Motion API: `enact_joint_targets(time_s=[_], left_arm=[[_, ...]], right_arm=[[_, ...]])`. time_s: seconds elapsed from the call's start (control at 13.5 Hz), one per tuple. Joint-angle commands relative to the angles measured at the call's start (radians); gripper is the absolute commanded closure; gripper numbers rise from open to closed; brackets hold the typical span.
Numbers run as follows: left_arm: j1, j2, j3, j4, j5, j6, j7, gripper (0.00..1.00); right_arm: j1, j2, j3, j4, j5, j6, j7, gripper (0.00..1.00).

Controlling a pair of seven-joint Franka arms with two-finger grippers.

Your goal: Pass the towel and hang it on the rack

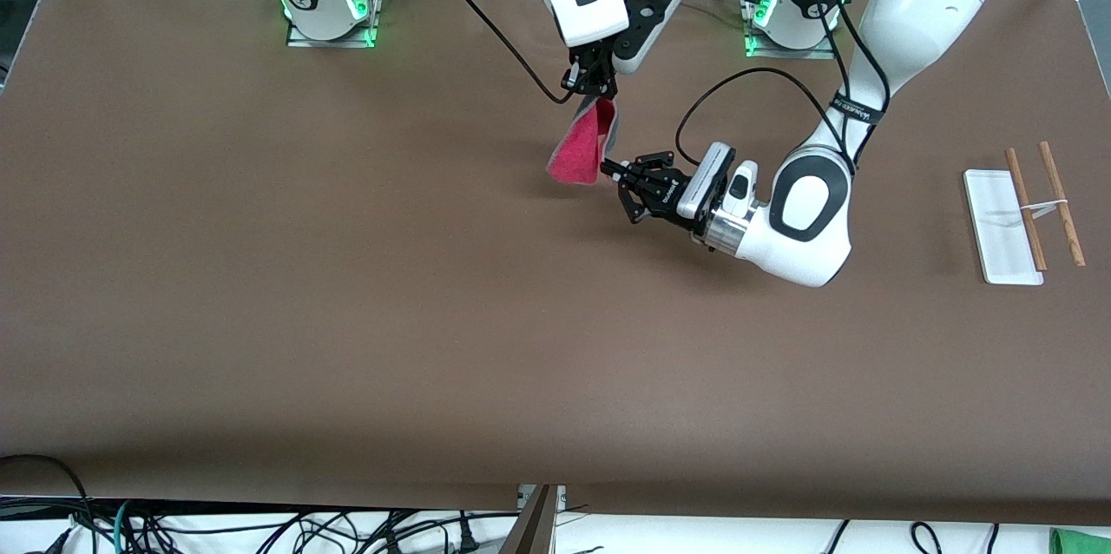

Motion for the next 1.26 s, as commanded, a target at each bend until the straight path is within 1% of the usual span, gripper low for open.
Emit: enact_joint_targets(time_s=[0.0, 0.15, 0.3, 0.67, 0.74, 0.82, 1.19], left_arm=[[0.030, -0.033, 0.003, -0.007, -0.014, -0.046, 0.003, 1.00], [0.047, -0.048, 0.008, -0.006, -0.013, -0.057, -0.023, 1.00], [0.056, -0.067, 0.016, 0.014, 0.036, -0.061, -0.066, 1.00], [0.068, -0.073, 0.013, 0.014, 0.040, -0.075, -0.088, 1.00], [0.068, -0.076, 0.013, 0.014, 0.040, -0.077, -0.088, 1.00], [0.068, -0.076, 0.013, 0.014, 0.040, -0.077, -0.089, 1.00], [0.071, -0.077, 0.013, 0.014, 0.040, -0.078, -0.089, 1.00]], right_arm=[[0.000, 0.016, 0.009, 0.015, -0.020, 0.010, 0.019, 1.00], [-0.003, 0.016, 0.011, 0.013, -0.020, 0.009, 0.019, 1.00], [-0.003, 0.016, 0.009, 0.013, -0.019, 0.010, 0.019, 1.00], [-0.009, 0.016, 0.011, 0.013, -0.010, 0.010, 0.071, 0.99], [-0.010, 0.016, 0.011, 0.013, -0.010, 0.009, 0.070, 0.53], [-0.014, 0.014, 0.011, 0.013, -0.010, 0.009, 0.070, 0.01], [-0.029, 0.005, 0.012, 0.013, -0.002, -0.006, 0.070, 0.00]])
